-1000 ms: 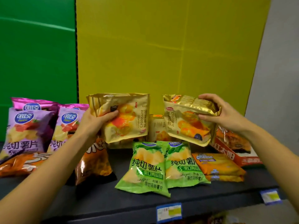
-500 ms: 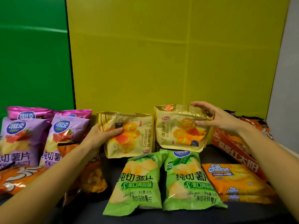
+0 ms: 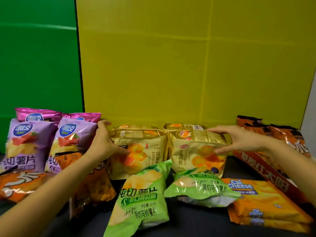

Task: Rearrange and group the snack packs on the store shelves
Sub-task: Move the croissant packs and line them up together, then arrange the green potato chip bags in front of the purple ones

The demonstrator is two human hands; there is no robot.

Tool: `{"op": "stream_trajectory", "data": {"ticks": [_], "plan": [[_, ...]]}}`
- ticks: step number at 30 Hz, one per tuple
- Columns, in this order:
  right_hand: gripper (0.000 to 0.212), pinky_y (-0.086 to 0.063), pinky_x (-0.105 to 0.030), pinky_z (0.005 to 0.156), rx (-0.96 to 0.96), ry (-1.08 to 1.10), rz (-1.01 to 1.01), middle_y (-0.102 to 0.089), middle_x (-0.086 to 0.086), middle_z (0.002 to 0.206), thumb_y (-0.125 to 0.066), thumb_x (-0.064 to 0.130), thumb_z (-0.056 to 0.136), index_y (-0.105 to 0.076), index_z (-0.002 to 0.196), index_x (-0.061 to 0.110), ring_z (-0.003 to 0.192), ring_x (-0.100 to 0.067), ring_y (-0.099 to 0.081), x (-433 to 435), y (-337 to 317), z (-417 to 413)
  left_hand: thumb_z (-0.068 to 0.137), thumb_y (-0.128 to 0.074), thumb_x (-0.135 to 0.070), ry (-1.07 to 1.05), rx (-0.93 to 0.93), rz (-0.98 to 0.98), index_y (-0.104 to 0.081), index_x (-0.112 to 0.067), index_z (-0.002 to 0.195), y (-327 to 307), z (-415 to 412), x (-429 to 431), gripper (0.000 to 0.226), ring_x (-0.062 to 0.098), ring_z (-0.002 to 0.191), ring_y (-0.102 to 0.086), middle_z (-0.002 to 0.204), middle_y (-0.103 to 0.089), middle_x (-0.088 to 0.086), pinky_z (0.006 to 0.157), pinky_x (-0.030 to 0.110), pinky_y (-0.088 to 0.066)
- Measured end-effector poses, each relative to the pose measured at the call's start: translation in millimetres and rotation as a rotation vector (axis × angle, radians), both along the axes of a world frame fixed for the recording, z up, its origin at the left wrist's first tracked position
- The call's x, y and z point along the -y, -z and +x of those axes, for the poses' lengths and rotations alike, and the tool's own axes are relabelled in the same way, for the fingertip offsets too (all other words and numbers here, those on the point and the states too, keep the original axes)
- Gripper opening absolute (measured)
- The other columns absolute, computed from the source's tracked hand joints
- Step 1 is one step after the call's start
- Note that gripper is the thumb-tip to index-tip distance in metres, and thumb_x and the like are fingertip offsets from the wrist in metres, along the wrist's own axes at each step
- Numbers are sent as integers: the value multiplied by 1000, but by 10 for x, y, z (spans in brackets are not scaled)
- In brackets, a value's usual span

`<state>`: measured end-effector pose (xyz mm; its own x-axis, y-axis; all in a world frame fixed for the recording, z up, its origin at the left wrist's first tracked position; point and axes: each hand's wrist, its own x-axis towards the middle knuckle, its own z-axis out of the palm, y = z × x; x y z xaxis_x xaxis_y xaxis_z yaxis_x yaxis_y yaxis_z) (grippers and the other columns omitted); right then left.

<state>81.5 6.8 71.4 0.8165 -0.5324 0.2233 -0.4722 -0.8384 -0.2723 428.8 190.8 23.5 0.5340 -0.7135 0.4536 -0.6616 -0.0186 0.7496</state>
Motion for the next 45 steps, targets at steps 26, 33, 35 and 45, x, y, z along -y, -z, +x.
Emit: {"op": "stream_trajectory", "data": {"ticks": [26,33,35,45], "plan": [[101,-43,-33,74,-262,347,-94,-60,-4,117,-17,92,57,-56,113,18,96,-21,-54,-1258,447,252,56,-63,-74,201,131,413,-44,-28,122,329,-1200,-802,83,10,100,-62,112,-66,-8,94,33,-49],[114,-38,-38,101,-411,405,39,-40,-7,146,-33,91,56,-29,143,17,130,-29,-41,-1348,466,361,58,-78,-54,159,-40,317,-46,-28,122,428,-1296,-764,76,3,97,-60,108,-63,-14,89,25,-47],[115,-35,-39,105,-438,411,58,-32,-6,151,-34,90,58,-19,147,17,135,-29,-36,-1381,466,374,58,-80,-50,141,-73,265,-45,-29,122,453,-1321,-777,76,3,97,-60,106,-63,-15,87,24,-47],[99,-32,-43,102,-319,431,32,-37,-12,146,-47,72,72,-12,145,16,132,-35,-34,-1586,516,309,56,-84,-44,-6,-127,54,-38,-34,115,586,-1491,-945,75,13,100,-62,99,-60,-17,92,33,-49]]}}
